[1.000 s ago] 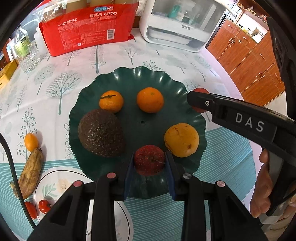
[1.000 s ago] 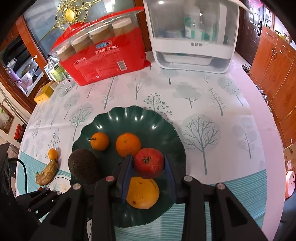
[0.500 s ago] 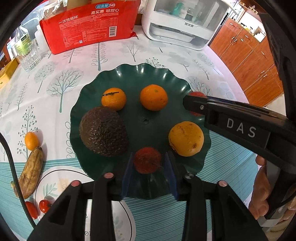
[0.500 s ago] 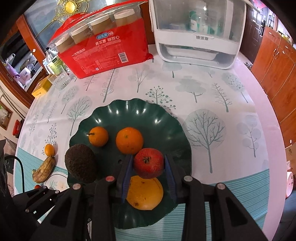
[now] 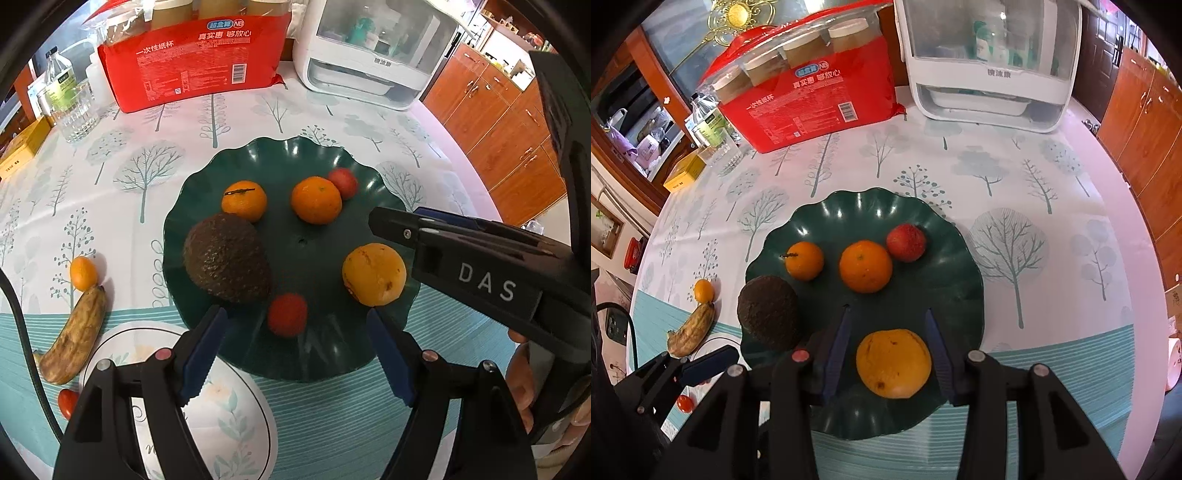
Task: Organize fruits
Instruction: 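Open both tools to release the lychee and pomegranate on the green plate, then withdraw both tools from the green plate back toward the white plate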
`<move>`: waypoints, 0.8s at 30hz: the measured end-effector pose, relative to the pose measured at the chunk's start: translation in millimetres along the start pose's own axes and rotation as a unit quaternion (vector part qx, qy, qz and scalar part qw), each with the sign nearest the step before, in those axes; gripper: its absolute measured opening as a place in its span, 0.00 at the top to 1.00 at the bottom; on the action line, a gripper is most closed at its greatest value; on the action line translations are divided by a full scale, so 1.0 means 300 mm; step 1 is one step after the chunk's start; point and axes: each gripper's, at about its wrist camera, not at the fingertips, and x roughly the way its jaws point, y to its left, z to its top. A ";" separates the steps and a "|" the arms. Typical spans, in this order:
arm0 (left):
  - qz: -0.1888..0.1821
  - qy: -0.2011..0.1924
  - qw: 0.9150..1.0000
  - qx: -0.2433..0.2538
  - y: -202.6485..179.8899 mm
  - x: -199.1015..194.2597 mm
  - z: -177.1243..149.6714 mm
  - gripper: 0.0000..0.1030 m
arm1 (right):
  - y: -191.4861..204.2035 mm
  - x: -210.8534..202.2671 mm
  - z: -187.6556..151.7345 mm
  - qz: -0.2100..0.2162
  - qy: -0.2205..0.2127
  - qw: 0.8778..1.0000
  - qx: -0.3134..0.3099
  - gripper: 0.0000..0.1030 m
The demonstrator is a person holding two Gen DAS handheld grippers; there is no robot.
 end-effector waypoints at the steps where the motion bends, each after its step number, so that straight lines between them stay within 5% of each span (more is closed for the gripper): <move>1: 0.000 -0.001 1.000 0.001 -0.001 -0.005 -0.003 0.25 | 0.003 -0.005 -0.001 0.000 -0.001 1.000 -0.001 0.58; 24: 0.031 -0.032 0.999 -0.010 0.094 -0.199 -0.098 0.24 | 0.081 -0.179 -0.086 0.010 -0.031 0.999 0.006 0.58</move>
